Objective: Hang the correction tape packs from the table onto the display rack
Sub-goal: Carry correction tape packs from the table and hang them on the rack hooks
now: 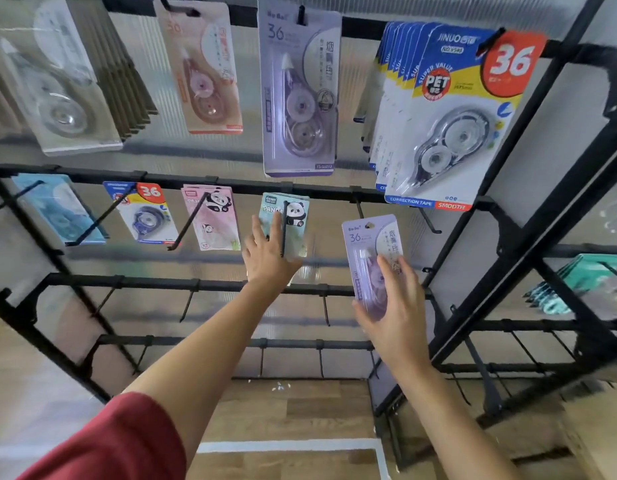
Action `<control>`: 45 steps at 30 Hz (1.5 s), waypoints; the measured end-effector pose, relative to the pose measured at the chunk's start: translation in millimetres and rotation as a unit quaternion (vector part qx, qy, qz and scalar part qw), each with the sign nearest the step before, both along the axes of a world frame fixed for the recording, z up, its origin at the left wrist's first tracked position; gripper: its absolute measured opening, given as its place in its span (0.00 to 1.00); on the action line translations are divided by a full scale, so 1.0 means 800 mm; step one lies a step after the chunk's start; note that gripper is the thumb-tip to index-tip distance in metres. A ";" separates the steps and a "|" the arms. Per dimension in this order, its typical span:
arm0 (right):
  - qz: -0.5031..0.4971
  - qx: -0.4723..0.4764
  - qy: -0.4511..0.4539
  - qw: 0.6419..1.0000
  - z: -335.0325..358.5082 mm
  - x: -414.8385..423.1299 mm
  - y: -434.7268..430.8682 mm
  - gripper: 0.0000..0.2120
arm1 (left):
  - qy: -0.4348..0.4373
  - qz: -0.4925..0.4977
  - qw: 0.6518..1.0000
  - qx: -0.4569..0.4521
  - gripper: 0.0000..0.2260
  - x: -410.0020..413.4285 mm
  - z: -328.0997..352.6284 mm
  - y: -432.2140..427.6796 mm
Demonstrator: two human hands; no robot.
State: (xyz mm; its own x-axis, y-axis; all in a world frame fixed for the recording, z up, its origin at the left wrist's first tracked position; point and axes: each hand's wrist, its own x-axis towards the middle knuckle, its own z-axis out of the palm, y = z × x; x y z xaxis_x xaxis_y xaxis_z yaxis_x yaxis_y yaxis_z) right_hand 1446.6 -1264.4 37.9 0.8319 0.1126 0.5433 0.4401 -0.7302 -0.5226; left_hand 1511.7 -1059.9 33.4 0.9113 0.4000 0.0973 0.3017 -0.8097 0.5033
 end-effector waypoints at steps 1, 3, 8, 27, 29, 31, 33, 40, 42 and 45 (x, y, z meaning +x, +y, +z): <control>-0.003 0.003 -0.001 1.000 0.001 0.003 0.001 0.33 | -0.002 0.000 1.000 0.001 0.44 0.005 -0.001 0.001; -0.007 0.010 -0.004 1.000 0.004 0.009 0.003 0.33 | -0.010 -0.001 1.000 0.004 0.44 0.011 -0.004 0.002; -0.007 0.014 -0.008 1.000 0.008 0.016 0.005 0.34 | -0.010 -0.020 0.999 0.037 0.45 0.014 -0.005 0.008; 0.017 -0.022 0.000 1.000 -0.017 -0.015 -0.022 0.34 | -0.047 -0.007 0.998 0.047 0.45 -0.101 -0.028 -0.001; 0.016 -0.021 -0.010 1.000 -0.012 -0.009 -0.019 0.34 | -0.044 -0.006 0.998 0.052 0.45 -0.104 -0.026 -0.002; 0.012 -0.026 -0.013 1.000 -0.007 -0.001 -0.017 0.34 | -0.045 -0.007 0.997 0.055 0.45 -0.105 -0.023 -0.002; 0.004 -0.036 -0.009 0.999 -0.006 0.008 -0.015 0.33 | -0.048 -0.007 0.997 0.057 0.45 -0.104 -0.019 -0.001; -0.017 -0.055 0.032 0.998 -0.022 0.034 -0.008 0.33 | -0.044 -0.011 0.998 0.053 0.45 -0.092 -0.016 0.009; -0.019 -0.052 0.042 0.998 -0.026 0.047 -0.001 0.33 | -0.043 -0.012 0.998 0.050 0.45 -0.086 -0.020 0.014; -0.021 -0.042 0.058 0.997 -0.029 0.073 0.014 0.33 | -0.040 -0.020 0.998 0.048 0.45 -0.074 -0.027 0.023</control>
